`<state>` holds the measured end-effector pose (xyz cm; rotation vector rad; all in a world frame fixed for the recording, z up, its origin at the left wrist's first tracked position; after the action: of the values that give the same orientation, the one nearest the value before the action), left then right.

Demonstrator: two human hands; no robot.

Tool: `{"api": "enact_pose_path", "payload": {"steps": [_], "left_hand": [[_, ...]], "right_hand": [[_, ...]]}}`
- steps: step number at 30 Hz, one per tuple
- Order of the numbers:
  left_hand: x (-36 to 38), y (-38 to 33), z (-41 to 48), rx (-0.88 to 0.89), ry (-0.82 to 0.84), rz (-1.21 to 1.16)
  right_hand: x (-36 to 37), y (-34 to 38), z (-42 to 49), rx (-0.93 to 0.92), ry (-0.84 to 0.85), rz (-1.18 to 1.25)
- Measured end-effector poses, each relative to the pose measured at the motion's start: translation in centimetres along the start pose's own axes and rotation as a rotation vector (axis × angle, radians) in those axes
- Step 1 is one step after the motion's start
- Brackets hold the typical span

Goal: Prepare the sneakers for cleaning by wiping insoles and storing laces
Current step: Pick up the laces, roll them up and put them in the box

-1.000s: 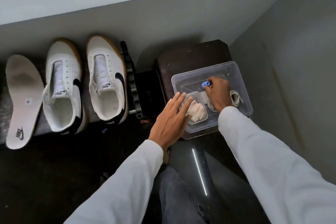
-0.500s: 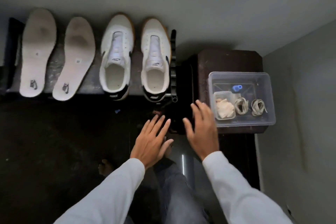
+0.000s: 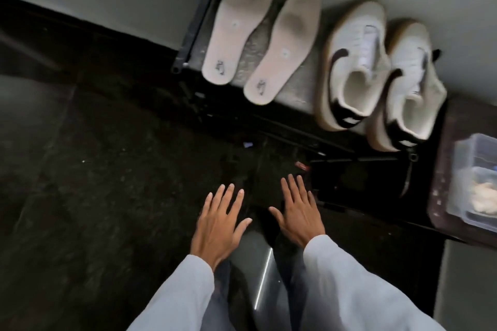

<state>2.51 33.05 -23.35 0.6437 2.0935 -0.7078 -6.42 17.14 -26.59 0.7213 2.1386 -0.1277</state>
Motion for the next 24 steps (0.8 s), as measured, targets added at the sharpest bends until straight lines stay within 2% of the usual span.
{"api": "enact_pose_path", "payload": {"steps": [6, 10, 15, 21, 24], "left_hand": [[3.7, 7.9, 3.6, -0.089, -0.079, -0.057], [8.8, 10.6, 9.6, -0.116, -0.088, -0.088], [17.7, 13.2, 17.9, -0.122, -0.147, -0.142], [26.5, 15.5, 24.5, -0.116, -0.151, -0.145], [28.9, 16.1, 25.9, -0.134, -0.174, -0.139]], "right_hand": [[4.1, 4.2, 8.6, -0.056, 0.027, 0.008], [7.7, 5.3, 16.5, -0.13, -0.003, 0.033], [16.2, 3.4, 28.4, -0.16, -0.038, -0.07], [21.1, 0.5, 38.3, -0.096, -0.099, -0.056], [22.4, -0.2, 40.7, -0.137, -0.158, -0.079]]}}
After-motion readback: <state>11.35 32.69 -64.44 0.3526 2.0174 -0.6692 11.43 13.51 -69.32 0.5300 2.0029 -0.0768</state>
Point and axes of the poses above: each hand's wrist, its own z-axis towards the middle knuckle, its own x-axis out of the palm, y = z × x, the point moved 9 cm from there along z, towards the middle knuckle, and after that the axes turned 2 degrees about -x, right-handed, at the moved point
